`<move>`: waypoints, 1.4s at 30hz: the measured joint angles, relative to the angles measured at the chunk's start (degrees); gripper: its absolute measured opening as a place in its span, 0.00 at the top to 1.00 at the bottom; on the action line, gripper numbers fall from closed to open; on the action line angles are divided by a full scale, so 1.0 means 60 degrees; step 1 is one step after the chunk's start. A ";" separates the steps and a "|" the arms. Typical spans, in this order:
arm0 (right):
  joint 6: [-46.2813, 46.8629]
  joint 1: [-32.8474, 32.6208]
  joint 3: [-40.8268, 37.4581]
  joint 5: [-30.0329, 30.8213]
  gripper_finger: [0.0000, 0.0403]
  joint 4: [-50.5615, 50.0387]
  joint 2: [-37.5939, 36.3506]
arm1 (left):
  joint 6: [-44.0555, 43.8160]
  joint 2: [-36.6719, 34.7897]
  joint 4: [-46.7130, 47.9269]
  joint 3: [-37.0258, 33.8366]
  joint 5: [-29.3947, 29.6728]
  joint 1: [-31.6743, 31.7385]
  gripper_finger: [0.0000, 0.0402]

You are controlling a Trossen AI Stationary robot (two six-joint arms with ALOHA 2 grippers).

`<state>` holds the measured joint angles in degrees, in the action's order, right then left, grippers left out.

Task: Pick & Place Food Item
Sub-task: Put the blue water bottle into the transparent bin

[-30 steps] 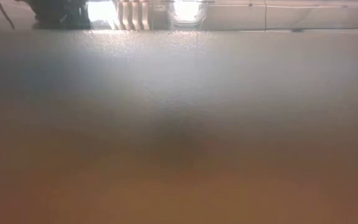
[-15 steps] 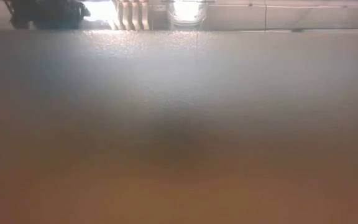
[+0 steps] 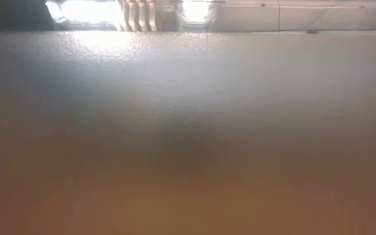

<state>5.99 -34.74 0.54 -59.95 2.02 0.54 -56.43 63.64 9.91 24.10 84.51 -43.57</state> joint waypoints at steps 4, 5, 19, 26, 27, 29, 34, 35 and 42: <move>0.0000 -0.0002 0.0000 -0.0002 0.98 0.0003 0.0000 | 0.0685 0.0000 -0.0365 -0.0164 0.0087 0.0000 0.42; -0.0002 0.0000 0.0000 -0.0002 0.98 0.0004 0.0000 | 0.0805 0.0000 -0.0372 -0.0164 0.0171 0.0000 0.42; -0.0001 -0.0004 -0.0004 -0.0002 0.98 0.0004 0.0000 | 0.0938 0.0000 -0.1199 -0.0815 0.0892 0.0000 0.40; 0.0002 0.0000 0.0000 -0.0002 0.98 0.0000 0.0004 | 0.0854 -0.0007 -0.1516 -0.1169 0.0973 0.0003 0.47; -0.0001 0.0000 0.0000 -0.0002 0.98 0.0001 0.0004 | 0.0779 -0.0007 -0.1522 -0.1204 0.0989 0.0004 0.48; 0.0002 0.0000 -0.0004 -0.0002 0.98 0.0002 0.0004 | 0.0692 -0.0007 -0.1591 -0.1253 0.0991 0.0007 0.48; 0.0001 -0.0003 -0.0004 -0.0002 0.98 0.0000 0.0004 | 0.0803 -0.0003 -0.1825 -0.1282 0.0915 0.0007 0.39; -0.0002 0.0000 0.0000 0.0002 0.98 0.0004 0.0004 | 0.0803 0.0004 -0.1822 -0.1282 0.0911 0.0007 0.37; -0.0001 -0.0004 -0.0004 -0.0002 0.98 0.0004 0.0004 | 0.0812 0.0000 -0.1881 -0.1278 0.0915 0.0000 0.21</move>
<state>5.98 -34.76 0.51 -59.96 2.04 0.56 -51.57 63.64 -1.37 16.43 90.00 -43.57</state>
